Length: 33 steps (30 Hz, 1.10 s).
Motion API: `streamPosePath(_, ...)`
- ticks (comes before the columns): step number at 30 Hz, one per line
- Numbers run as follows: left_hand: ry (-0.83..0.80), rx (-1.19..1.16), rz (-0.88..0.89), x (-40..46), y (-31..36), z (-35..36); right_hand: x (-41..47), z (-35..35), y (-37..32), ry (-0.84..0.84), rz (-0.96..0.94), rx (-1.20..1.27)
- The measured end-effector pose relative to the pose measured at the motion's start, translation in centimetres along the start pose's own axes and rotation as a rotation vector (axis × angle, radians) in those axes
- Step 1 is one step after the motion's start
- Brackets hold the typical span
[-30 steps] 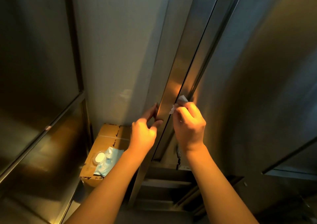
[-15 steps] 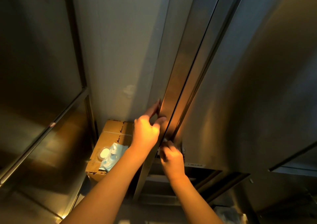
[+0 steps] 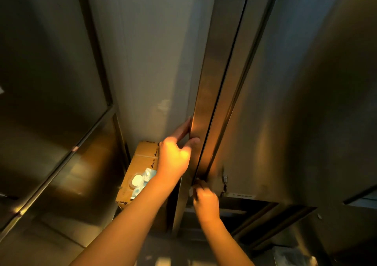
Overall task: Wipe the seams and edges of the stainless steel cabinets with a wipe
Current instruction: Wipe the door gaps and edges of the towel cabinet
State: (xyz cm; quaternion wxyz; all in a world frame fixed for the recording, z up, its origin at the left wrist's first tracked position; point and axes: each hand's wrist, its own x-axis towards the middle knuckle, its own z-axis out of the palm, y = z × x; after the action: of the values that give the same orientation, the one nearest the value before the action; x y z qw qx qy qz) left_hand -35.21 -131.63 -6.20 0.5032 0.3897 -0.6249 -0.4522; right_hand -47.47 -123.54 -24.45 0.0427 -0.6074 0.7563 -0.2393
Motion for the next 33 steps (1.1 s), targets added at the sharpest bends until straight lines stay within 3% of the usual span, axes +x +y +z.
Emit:
streamPosePath(5, -0.008, 0.019, -0.019, 0.0, 0.3, 0.0, -0.3, 0.6, 0.1, -0.010, 0.025, -0.013)
streamPosePath(16, -0.012, 0.061, 0.038, -0.3, 0.7, 0.1, 1.0, -1.0, -0.3, -0.250, -0.055, -0.234)
streamPosePath(22, -0.043, 0.030, 0.027, -0.1, 0.3, -0.1, -1.5, -0.5, 0.5, -0.327, 0.034, -0.209)
streamPosePath(27, -0.035, 0.025, 0.044, 0.2, -0.1, -0.1, -4.3, -4.2, -1.3, -0.080, -0.003, -0.030)
streamPosePath(33, -0.026, 0.085, 0.033, 0.4, -0.8, -0.1, 1.2, -17.5, -7.3, 0.635, -0.330, 0.147)
